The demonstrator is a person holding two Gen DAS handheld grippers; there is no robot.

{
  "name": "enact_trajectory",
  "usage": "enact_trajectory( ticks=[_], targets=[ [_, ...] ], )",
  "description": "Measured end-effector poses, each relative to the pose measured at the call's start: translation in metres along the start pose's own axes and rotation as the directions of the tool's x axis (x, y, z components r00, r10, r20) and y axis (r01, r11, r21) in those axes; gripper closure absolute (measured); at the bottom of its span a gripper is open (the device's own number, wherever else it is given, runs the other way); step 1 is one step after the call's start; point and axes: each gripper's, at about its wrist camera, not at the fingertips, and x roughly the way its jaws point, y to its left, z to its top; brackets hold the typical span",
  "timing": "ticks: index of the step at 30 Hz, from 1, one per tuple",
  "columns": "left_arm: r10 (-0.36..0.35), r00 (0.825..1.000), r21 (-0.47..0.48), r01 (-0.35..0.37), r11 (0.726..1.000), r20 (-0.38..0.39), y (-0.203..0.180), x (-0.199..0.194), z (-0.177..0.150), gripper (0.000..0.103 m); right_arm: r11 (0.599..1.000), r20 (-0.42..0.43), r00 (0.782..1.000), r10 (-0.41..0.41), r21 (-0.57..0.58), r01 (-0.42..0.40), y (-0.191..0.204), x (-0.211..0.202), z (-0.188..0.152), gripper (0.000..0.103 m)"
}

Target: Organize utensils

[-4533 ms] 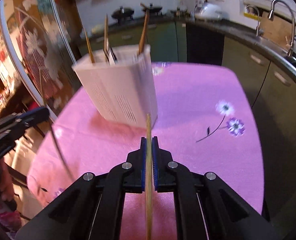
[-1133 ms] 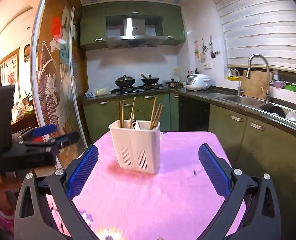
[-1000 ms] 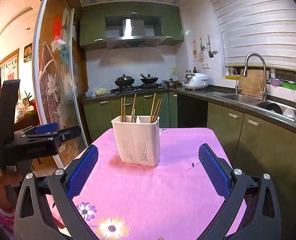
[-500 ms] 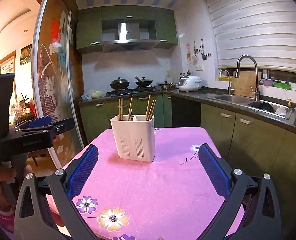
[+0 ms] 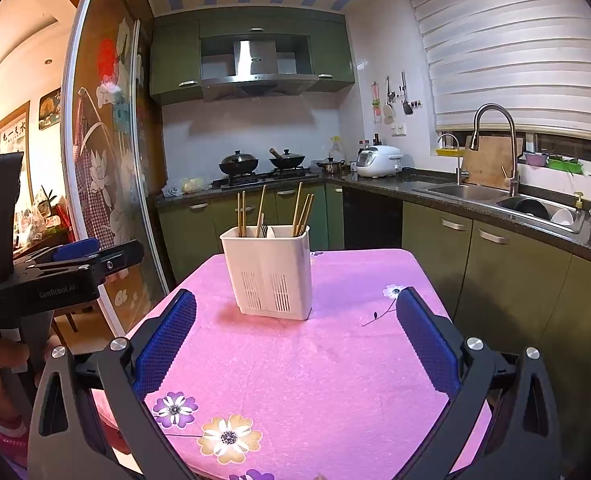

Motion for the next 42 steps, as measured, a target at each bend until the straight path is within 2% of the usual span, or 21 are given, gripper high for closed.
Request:
enact_trajectory(
  ticks=[25,42],
  targets=[
    [0.000,1.000,0.009,0.000,1.000,0.004,0.002,-0.001,-0.003,0.007,1.000,-0.018,1.000,0.005,0.023,-0.005,-0.002,0.008,-0.004,0.004],
    [-0.007,1.000,0.002,0.007,1.000,-0.022,0.005,0.004,-0.003,0.007,1.000,-0.031,1.000,0.003,0.026,-0.003,-0.001,0.013,-0.006,0.004]
  ],
)
